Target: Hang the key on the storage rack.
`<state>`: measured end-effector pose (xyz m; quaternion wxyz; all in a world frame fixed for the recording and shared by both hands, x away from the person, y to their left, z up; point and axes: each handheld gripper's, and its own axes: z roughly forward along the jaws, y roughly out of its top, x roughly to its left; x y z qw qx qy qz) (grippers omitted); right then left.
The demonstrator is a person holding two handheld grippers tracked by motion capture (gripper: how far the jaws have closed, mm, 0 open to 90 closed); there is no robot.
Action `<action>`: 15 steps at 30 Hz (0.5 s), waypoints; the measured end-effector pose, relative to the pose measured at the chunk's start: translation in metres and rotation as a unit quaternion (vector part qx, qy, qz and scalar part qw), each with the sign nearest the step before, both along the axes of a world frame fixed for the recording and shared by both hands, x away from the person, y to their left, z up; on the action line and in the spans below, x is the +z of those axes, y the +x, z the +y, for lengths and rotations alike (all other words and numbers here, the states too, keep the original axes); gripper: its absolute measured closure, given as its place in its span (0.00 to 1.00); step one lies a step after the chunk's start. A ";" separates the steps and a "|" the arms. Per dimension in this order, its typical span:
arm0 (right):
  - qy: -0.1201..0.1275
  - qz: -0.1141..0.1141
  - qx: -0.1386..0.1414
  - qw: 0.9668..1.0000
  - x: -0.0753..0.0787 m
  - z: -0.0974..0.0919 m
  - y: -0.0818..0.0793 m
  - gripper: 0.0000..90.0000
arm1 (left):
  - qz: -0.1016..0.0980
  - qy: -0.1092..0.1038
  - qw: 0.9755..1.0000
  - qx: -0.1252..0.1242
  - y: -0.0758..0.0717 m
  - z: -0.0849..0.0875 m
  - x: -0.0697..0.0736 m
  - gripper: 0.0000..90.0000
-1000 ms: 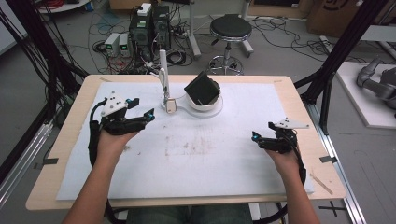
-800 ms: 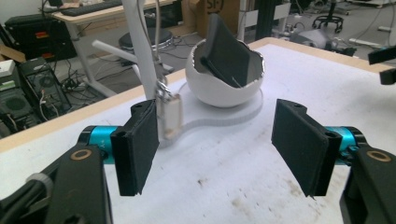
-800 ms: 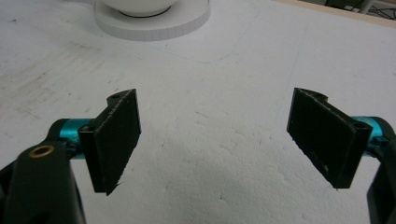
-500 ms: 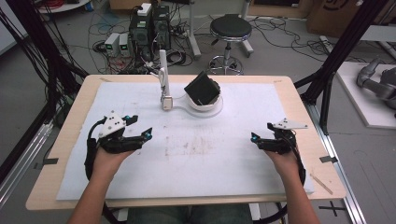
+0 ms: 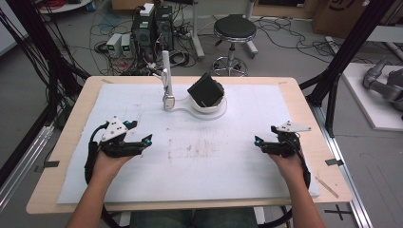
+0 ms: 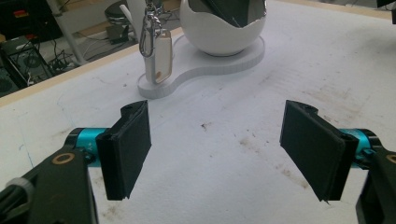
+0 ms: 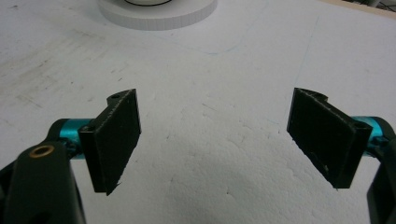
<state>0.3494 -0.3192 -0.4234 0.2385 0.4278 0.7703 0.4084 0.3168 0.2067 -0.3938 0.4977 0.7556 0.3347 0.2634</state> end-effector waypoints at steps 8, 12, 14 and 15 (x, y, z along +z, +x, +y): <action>-0.002 -0.001 -0.001 1.000 0.000 0.000 0.000 0.20 | 0.006 0.001 1.000 0.015 0.000 0.002 -0.001 0.27; 0.000 0.001 -0.002 1.000 0.000 0.001 -0.001 0.20 | 0.008 -0.002 1.000 0.017 0.000 0.003 -0.001 0.27; 0.000 -0.004 -0.001 1.000 0.000 0.001 -0.001 0.20 | 0.009 -0.002 1.000 0.018 0.000 0.003 -0.002 0.27; -0.001 -0.003 -0.001 1.000 0.001 0.000 -0.001 0.20 | 0.010 -0.002 1.000 0.018 0.000 0.003 -0.002 0.27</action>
